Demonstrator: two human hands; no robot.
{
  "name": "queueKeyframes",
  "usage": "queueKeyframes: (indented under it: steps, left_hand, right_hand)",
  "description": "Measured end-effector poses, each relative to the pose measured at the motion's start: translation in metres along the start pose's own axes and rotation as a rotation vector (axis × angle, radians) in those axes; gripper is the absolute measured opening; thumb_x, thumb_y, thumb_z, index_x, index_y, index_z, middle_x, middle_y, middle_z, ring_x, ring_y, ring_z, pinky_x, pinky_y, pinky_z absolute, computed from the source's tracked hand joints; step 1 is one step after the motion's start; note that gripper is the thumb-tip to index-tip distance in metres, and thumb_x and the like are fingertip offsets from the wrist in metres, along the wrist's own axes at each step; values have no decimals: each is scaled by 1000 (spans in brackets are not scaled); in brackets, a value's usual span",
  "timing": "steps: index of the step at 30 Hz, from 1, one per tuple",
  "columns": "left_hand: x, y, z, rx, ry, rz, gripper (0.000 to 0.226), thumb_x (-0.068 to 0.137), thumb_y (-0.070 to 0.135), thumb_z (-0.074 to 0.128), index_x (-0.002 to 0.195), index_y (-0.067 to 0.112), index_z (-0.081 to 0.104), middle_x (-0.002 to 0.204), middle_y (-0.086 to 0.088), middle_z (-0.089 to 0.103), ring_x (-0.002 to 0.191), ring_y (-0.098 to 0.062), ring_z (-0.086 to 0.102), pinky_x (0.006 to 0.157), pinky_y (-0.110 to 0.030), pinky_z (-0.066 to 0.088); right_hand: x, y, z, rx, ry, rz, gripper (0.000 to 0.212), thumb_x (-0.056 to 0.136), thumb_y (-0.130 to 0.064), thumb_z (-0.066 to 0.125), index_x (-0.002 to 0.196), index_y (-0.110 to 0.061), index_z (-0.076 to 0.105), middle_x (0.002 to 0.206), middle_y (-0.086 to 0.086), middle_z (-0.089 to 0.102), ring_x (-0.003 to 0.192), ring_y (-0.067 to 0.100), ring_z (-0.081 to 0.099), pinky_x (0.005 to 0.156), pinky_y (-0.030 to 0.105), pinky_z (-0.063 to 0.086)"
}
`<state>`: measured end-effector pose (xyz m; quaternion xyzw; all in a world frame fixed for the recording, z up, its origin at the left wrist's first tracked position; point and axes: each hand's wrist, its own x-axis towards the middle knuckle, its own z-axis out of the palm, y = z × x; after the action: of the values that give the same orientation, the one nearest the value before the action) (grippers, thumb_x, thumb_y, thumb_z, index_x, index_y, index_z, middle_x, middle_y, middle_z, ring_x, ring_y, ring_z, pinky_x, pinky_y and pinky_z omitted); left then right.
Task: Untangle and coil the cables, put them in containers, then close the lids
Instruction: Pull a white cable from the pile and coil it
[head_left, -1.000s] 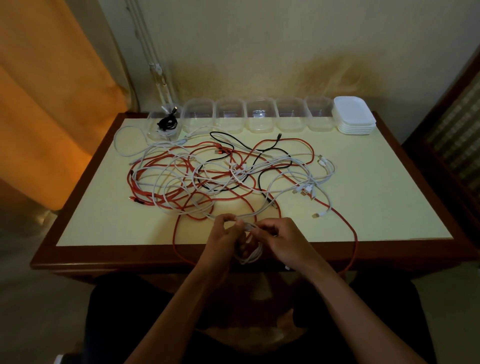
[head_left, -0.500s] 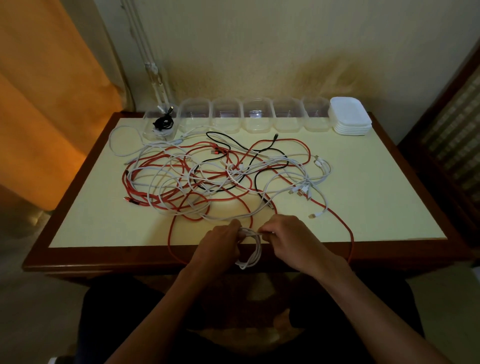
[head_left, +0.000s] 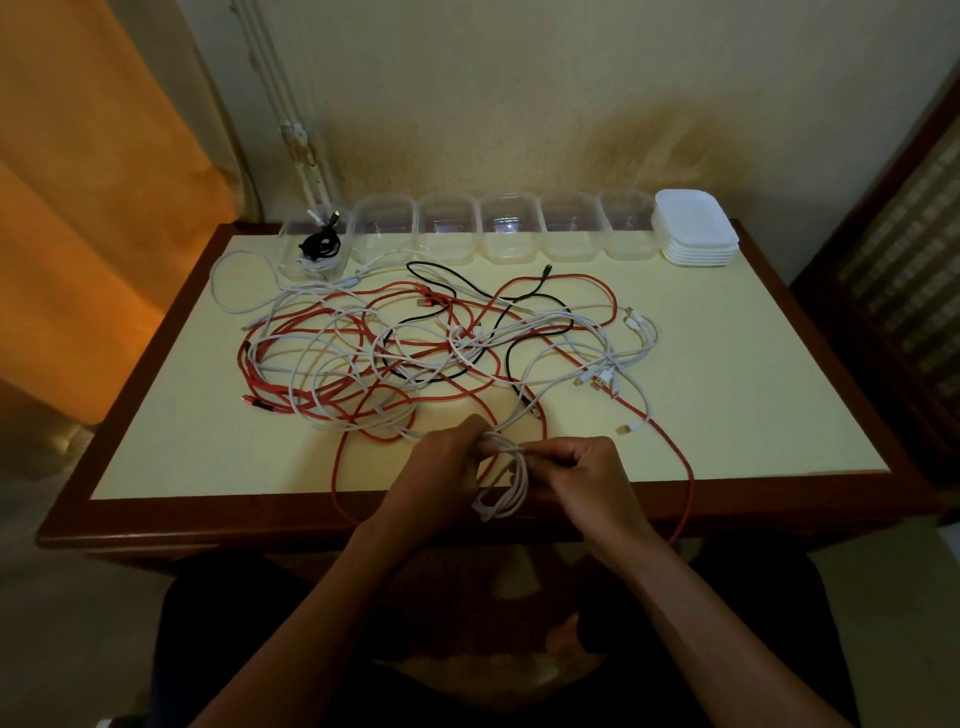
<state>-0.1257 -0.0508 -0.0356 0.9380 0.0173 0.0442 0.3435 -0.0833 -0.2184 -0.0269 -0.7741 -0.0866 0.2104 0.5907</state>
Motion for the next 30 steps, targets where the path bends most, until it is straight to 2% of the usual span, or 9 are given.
queueKeyframes:
  steps: [3, 8, 13, 15, 17, 20, 23, 26, 30]
  left_hand:
    - [0, 0, 1, 82, -2, 22, 13, 95, 16, 57, 108, 15, 57, 82, 15, 52, 70, -7, 55, 61, -19, 42]
    - [1, 0, 6, 134, -2, 91, 24, 91, 15, 61, 115, 17, 58, 100, 5, 64, 84, -10, 58, 65, -16, 41]
    - [7, -5, 7, -29, 67, 191, 27, 90, 6, 60, 114, 14, 65, 102, -1, 70, 89, -15, 65, 72, -26, 53]
    - [8, -2, 5, -2, 99, 93, 24, 92, 18, 62, 116, 22, 62, 94, 5, 66, 84, -14, 64, 66, -21, 48]
    - [9, 3, 0, 49, 114, -145, 32, 90, 45, 64, 114, 31, 49, 82, 12, 59, 71, -9, 62, 57, -19, 43]
    - [9, 10, -5, 93, 83, -420, 48, 83, 63, 60, 110, 26, 46, 82, 12, 55, 66, -2, 54, 56, -23, 42]
    - [12, 16, -6, -224, 15, -608, 43, 87, 40, 69, 118, 16, 49, 82, 10, 56, 62, -1, 53, 51, -19, 39]
    - [14, 18, -13, -643, -85, -773, 61, 86, 14, 72, 136, 14, 37, 78, -10, 71, 53, -13, 65, 43, -21, 48]
    - [11, 16, -15, -712, -110, -777, 79, 79, -3, 73, 142, 18, 30, 86, -17, 71, 61, -22, 72, 50, -24, 53]
  right_hand:
    - [0, -8, -5, 247, -120, 169, 20, 98, -9, 56, 107, -6, 72, 97, 6, 76, 93, 20, 73, 89, 42, 59]
    - [7, -9, -9, 211, -220, 237, 29, 98, -14, 57, 126, -11, 62, 106, 5, 75, 100, 19, 72, 95, 44, 55]
    - [9, -11, -8, 682, -362, 323, 32, 95, 1, 51, 126, 1, 61, 112, 21, 69, 105, 35, 67, 93, 49, 53]
    - [10, -9, -5, 711, -321, 298, 34, 95, 4, 51, 128, 2, 58, 114, 24, 68, 105, 36, 67, 92, 48, 53]
    - [11, -8, -3, 677, -230, 260, 37, 96, 5, 49, 132, 1, 54, 115, 21, 70, 107, 34, 68, 96, 47, 53]
    - [11, -9, 2, 507, -79, 172, 36, 99, 2, 48, 134, -3, 55, 107, 11, 75, 102, 26, 71, 98, 48, 53]
    - [9, -8, 11, 304, 69, 140, 37, 97, -3, 55, 133, -11, 59, 104, 1, 76, 98, 15, 72, 97, 43, 54]
    - [8, -6, 17, 210, 150, 131, 36, 95, -7, 59, 131, -13, 62, 108, -1, 74, 99, 10, 70, 96, 36, 53]
    - [3, -1, 24, 216, 182, 146, 29, 94, -6, 61, 122, -10, 68, 103, -3, 76, 96, 6, 70, 91, 28, 53]
